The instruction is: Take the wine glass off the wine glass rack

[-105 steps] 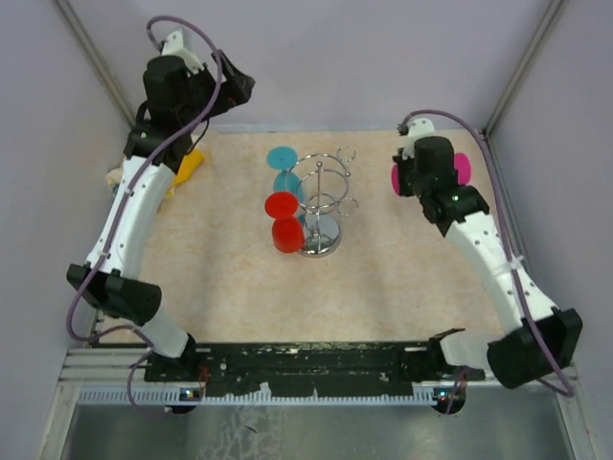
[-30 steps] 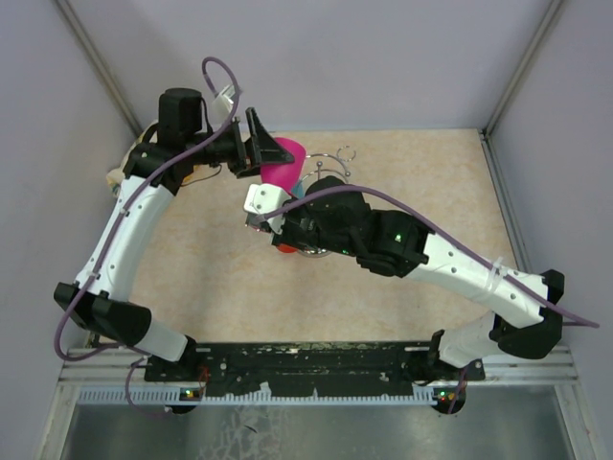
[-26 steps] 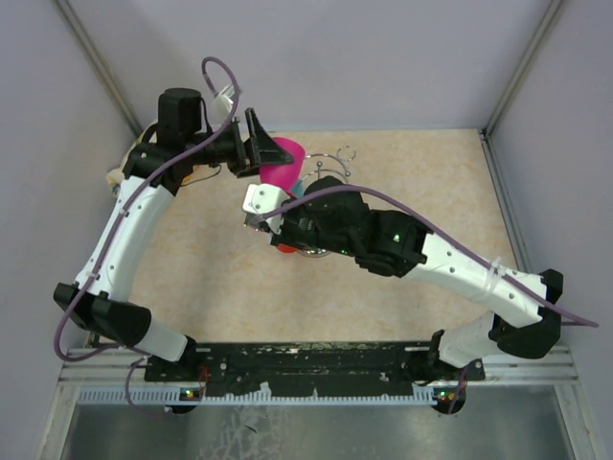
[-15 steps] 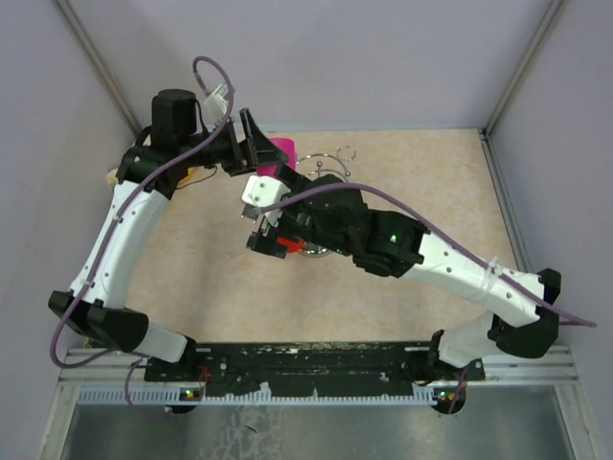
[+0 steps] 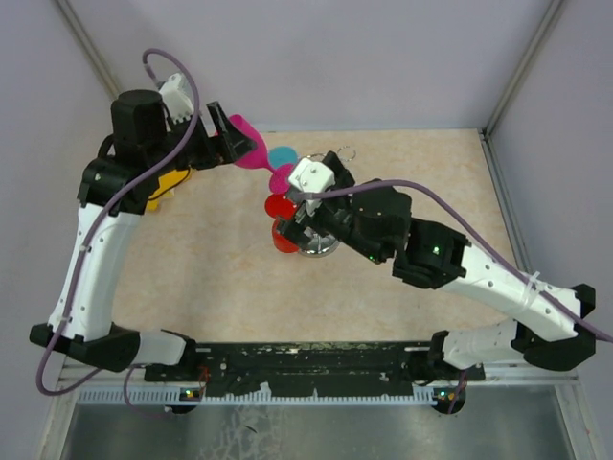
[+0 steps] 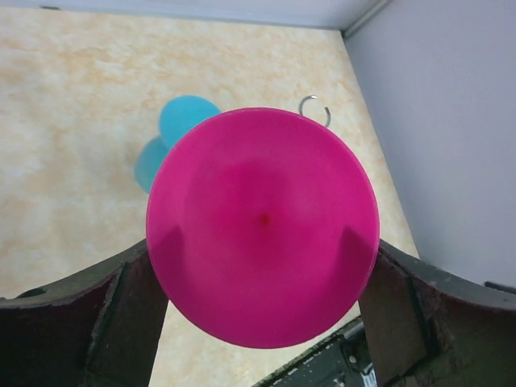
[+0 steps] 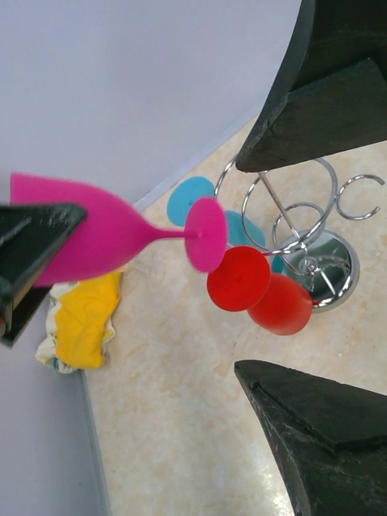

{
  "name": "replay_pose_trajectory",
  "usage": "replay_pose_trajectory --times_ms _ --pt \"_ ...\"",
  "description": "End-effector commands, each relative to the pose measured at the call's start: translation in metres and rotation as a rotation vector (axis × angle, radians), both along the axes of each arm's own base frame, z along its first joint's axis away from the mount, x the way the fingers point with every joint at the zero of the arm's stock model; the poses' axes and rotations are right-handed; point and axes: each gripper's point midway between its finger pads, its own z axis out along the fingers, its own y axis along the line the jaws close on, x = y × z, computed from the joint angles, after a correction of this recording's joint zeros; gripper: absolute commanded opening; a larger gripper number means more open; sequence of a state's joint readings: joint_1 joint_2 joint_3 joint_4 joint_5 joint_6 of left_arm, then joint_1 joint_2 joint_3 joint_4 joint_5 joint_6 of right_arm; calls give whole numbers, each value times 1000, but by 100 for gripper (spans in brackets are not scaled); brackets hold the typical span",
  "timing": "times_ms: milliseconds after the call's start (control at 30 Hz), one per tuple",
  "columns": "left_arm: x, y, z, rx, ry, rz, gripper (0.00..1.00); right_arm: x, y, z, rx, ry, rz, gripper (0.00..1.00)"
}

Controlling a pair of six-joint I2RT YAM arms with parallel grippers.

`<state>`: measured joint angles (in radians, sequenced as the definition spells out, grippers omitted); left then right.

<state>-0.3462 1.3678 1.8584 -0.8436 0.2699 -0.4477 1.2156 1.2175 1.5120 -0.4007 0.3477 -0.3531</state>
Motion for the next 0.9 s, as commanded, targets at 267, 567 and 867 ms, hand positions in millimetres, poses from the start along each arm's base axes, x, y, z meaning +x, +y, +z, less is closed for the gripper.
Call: replay_pose_trajectory --times_ms 267,567,867 --pt "-16 69 29 177 -124 265 91 4 -35 28 160 -31 -103 99" --pt "-7 94 -20 256 -58 403 89 5 -40 19 170 -35 -105 99" --pt "20 109 -72 274 -62 546 83 9 -42 6 156 -27 -100 99"
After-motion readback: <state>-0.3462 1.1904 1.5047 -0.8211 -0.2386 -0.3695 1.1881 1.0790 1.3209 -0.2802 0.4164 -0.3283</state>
